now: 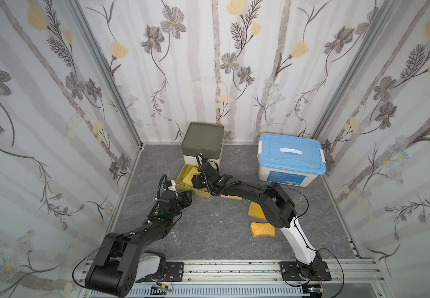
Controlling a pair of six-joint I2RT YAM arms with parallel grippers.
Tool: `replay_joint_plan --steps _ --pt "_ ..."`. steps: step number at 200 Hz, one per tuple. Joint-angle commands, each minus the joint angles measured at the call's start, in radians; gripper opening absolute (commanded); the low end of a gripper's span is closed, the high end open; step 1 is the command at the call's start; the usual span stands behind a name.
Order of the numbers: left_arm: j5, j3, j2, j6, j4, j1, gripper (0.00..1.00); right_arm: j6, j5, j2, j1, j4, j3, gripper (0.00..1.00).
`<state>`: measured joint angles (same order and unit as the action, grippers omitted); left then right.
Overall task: Take the sponge out of the drawer
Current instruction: Pick up the sponge from the drawer.
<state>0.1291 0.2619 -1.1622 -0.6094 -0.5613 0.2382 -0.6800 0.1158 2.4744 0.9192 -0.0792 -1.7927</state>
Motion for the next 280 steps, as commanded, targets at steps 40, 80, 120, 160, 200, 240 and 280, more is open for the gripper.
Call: replay_joint_plan --steps 40,80,120,160,200,240,280 --pt "-0.145 -0.052 0.316 0.029 0.195 0.002 0.51 -0.046 0.049 0.017 0.013 0.048 -0.014 0.56" --pt "-0.16 -0.058 0.38 0.033 0.237 0.003 0.52 -0.053 0.05 0.063 0.013 -0.001 -0.083 0.55" --pt "-0.162 -0.058 0.374 0.032 0.236 0.003 0.52 -0.059 0.045 0.089 0.01 -0.017 -0.113 0.54" --pt "-0.166 -0.062 0.383 0.033 0.236 0.003 0.52 -0.062 0.036 0.094 0.008 -0.002 -0.114 0.39" --pt "-0.168 -0.062 0.377 0.033 0.234 0.002 0.52 -0.067 0.004 0.101 0.001 0.014 -0.114 0.22" --pt "-0.172 -0.064 0.371 0.034 0.231 0.002 0.52 -0.069 -0.014 0.1 -0.001 0.023 -0.112 0.11" --pt "-0.175 -0.07 0.363 0.037 0.217 0.003 0.51 -0.069 -0.018 0.088 -0.002 0.023 -0.107 0.0"
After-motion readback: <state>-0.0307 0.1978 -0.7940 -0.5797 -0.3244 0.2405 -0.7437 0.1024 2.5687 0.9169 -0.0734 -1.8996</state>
